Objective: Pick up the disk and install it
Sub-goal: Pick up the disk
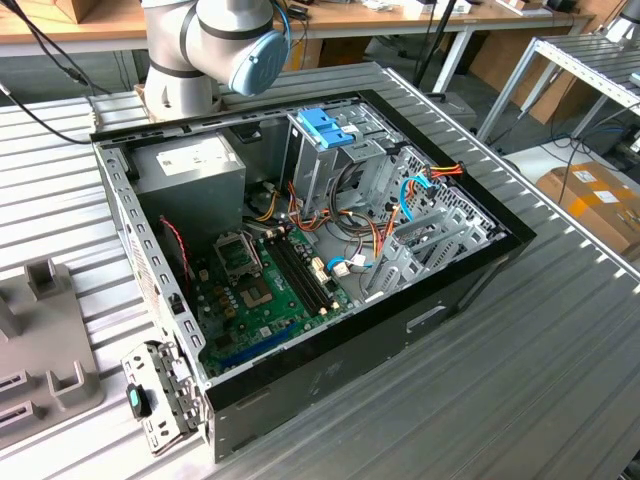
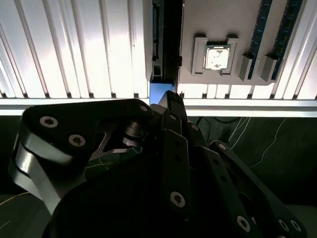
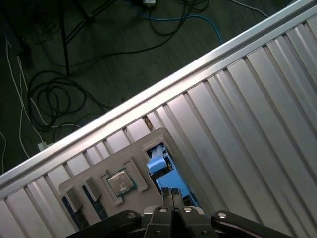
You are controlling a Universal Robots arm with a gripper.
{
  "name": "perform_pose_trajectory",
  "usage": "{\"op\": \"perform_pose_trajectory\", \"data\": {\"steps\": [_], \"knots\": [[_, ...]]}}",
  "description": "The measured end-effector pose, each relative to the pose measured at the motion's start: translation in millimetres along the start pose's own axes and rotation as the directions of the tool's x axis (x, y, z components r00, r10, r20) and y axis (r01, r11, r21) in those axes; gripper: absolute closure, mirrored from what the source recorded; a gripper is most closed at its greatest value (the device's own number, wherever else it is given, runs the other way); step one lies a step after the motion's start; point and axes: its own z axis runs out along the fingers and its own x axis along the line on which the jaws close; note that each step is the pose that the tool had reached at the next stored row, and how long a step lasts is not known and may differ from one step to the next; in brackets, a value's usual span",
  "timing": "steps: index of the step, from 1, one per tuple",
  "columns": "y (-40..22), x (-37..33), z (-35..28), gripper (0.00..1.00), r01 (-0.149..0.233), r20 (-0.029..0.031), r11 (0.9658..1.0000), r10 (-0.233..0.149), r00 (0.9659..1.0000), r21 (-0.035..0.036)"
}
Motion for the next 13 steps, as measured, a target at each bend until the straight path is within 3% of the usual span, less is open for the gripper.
{"op": "perform_pose_trajectory", "data": {"steps": [2, 4, 6, 7, 9, 10, 13], "knots": [[0.0, -0.1, 0.2, 0.89, 0.069, 0.0003, 0.9976, -0.069, 0.9976, 0.0014], [0.0, -0.2, 0.5, 0.89, 0.123, 0.0001, 0.9924, -0.123, 0.9924, 0.0028], [0.1, -0.2, 0.8, 0.89, 0.177, 0.0003, 0.9842, -0.177, 0.9842, 0.004], [0.0, -0.2, 0.9, 0.89, 0.214, 0.0005, 0.9768, -0.214, 0.9768, 0.0049], [0.1, -0.2, 1.0, 0.89, 0.262, 0.0005, 0.9652, -0.262, 0.9652, 0.0058], [0.1, -0.2, 1.0, 0.89, 0.275, 0.0003, 0.9615, -0.275, 0.9615, 0.0063], [0.1, -0.2, 1.0, 0.89, 0.275, 0.0002, 0.9613, -0.275, 0.9613, 0.0063]]}}
